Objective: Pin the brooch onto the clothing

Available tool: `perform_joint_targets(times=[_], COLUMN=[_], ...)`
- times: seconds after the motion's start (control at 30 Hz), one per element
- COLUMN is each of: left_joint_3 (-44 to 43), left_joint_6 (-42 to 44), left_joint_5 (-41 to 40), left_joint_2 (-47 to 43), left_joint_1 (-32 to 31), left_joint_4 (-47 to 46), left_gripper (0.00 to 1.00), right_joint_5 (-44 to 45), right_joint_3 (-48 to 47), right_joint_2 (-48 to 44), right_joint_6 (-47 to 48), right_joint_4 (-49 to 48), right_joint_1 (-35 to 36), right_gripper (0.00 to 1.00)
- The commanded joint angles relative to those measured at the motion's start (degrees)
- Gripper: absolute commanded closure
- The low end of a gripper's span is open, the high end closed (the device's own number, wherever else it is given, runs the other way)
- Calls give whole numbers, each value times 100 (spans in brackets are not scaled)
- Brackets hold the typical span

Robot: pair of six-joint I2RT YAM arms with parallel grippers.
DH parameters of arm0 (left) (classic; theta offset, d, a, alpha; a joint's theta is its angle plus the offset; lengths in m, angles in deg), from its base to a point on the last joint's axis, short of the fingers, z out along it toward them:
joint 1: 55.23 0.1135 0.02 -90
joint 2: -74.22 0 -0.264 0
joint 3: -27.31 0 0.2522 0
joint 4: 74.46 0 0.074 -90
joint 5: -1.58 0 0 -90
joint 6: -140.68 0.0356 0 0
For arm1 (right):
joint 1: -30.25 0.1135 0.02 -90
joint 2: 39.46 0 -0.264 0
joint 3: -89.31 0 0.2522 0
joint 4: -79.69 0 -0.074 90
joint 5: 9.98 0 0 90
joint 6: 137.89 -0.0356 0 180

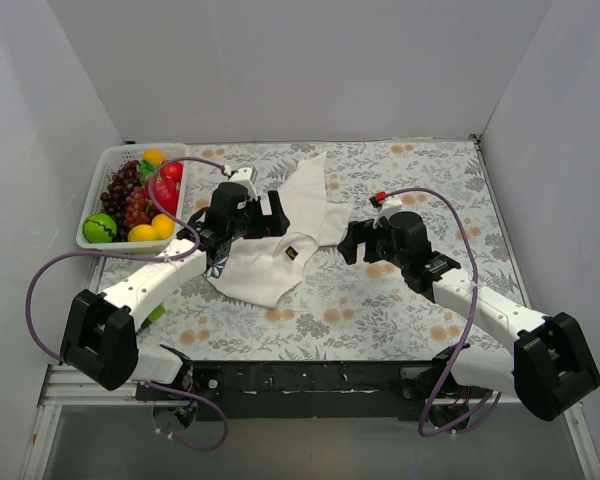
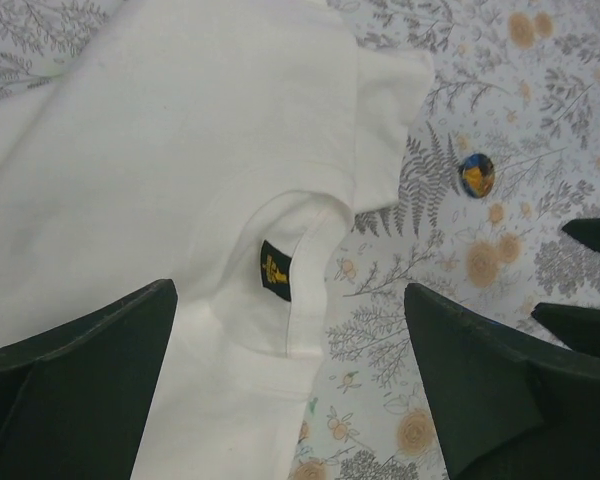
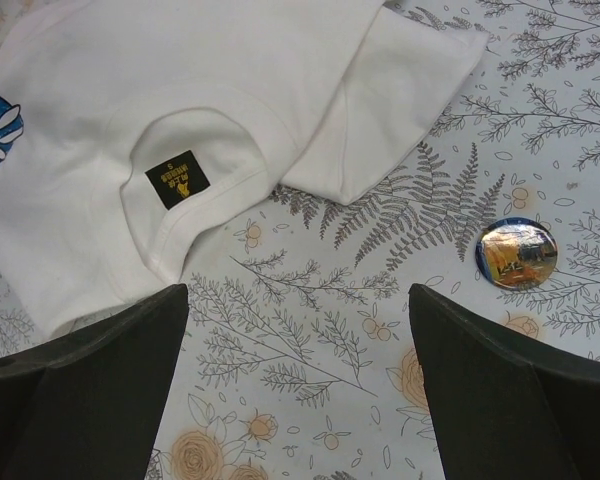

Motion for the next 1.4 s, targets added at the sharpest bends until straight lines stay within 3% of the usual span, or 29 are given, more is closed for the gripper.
perform_joint_targets(times=[0.0,0.13,0.3,0.5,0.57,0.73,0.8,0.83,0.9,0.93,1.03,1.23,1.37], left_joint_3=[428,630,824,675,718,841,841,850,877,894,772,-615,-1635], left_joint_6=[163,5,-162,-531,-601,-742,-804,-839,-857,-883,-874,-313,241], left_joint_5=[396,265,-683,-1632,-1651,-1783,-1914,-1959,-2187,-2266,-2643,-3373,-3234], left_joint_2=[-164,-287,-288,494,731,1083,1276,1338,1478,1497,1418,454,-496], left_joint_1=[-115,-256,-870,-1565,-1732,-1996,-2040,-2040,-2032,-2032,-2040,-2032,-2040], left_joint_4=[301,626,811,1294,1286,1066,1031,1031,1031,1022,1092,1689,1525], left_gripper=[2,2,2,2,9,13,18,31,46,66,100,100,100], right_joint_5=[253,280,210,174,192,244,253,262,262,305,429,613,666], right_joint_3=[-12,23,-3,-12,6,85,103,137,155,173,182,-11,-126], right_joint_2=[-78,-87,36,89,72,10,1,-16,-25,-34,-51,-157,-332], right_joint_6=[78,87,87,96,87,105,105,96,87,96,105,96,105], right_joint_4=[-126,-143,-100,-30,-29,24,6,23,-3,15,50,287,384], right_joint_1=[20,20,20,20,20,20,20,29,29,20,29,11,11], right_gripper=[2,2,2,2,2,2,2,2,2,2,2,2,2])
